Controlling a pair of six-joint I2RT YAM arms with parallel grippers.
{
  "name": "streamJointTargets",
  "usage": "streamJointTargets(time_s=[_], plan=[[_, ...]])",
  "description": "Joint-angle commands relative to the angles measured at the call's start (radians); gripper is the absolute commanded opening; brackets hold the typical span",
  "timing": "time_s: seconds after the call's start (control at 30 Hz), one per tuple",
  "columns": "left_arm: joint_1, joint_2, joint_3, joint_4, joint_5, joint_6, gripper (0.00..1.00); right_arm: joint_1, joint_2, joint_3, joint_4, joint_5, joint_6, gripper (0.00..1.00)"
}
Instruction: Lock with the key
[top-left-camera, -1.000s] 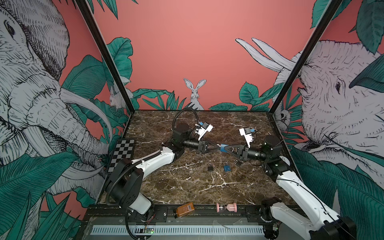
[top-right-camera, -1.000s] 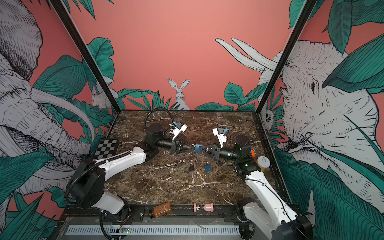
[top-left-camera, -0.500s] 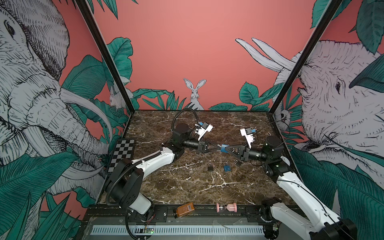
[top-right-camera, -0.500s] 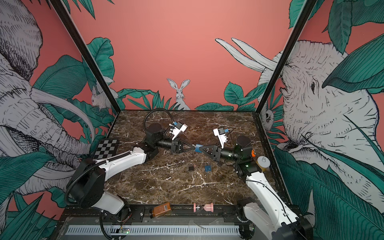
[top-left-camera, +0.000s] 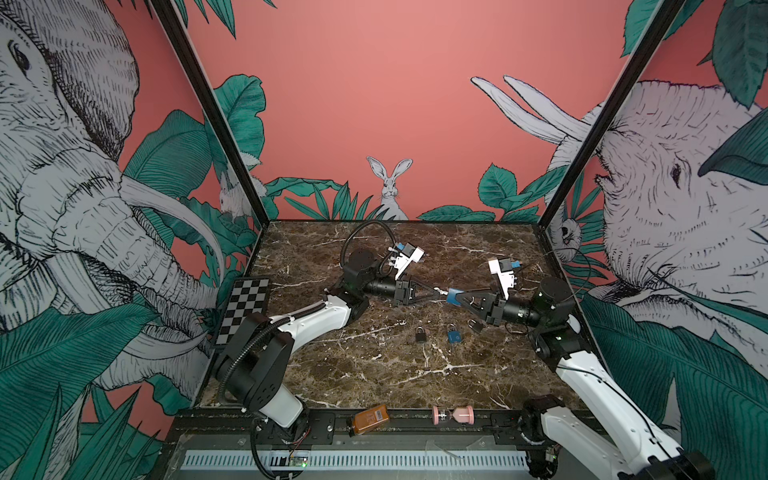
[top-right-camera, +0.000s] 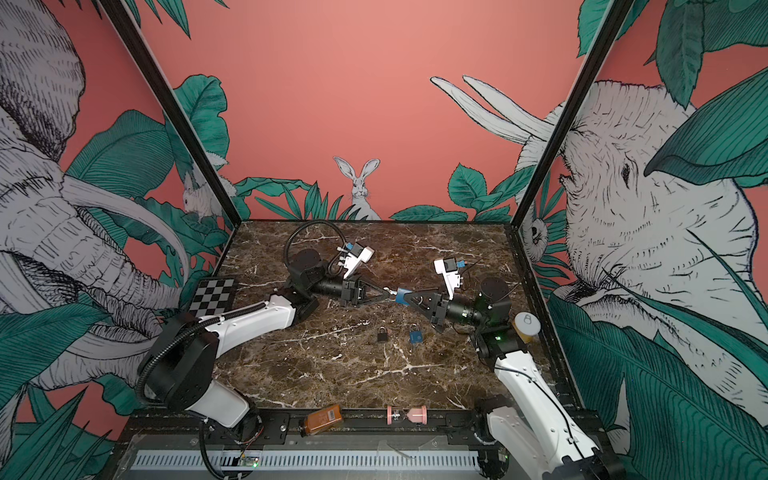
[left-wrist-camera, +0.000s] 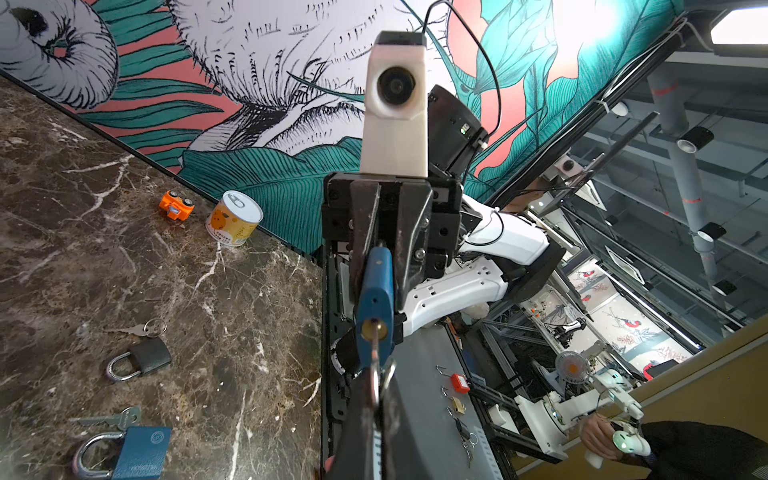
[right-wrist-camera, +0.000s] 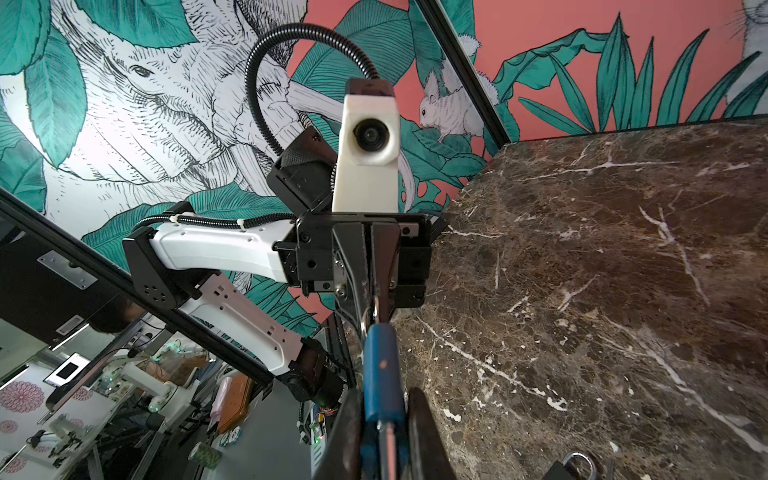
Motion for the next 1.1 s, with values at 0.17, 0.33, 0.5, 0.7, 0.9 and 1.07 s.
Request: streamJointTargets(time_s=[0.17, 0.33, 0.5, 0.7, 0.9, 1.07], plan=[[0.038, -0.083, -0.059, -0.131, -0.038, 0.096, 0.0, -0.049, -0.029, -0.003, 0.028, 0.043, -0.005, 0.0], [0.056, -0.155, -0.018, -0.664, -0.294, 0.361, 0.0, -0.056, -0.011, 0.021, -0.126, 0.158, -0.038, 0.0], [0.06, -0.193, -0.105, -0.589, -0.562, 0.188, 0.0, 0.005, 0.081, 0.053, -0.184, 0.228, -0.013, 0.0], [0.069, -0.326, -0.2, -0.667, -0.784, 0.212, 0.0, 0.162, 0.302, 0.167, -0.34, 0.169, -0.101, 0.0], [0.072, -0.473, -0.413, -0.583, -0.968, 0.056, 0.0, 0.276, 0.621, 0.334, -0.56, 0.019, -0.261, 0.0], [0.074, -0.538, -0.522, -0.516, -1.028, 0.025, 0.0, 0.344, 0.828, 0.524, -0.696, 0.025, -0.382, 0.0]])
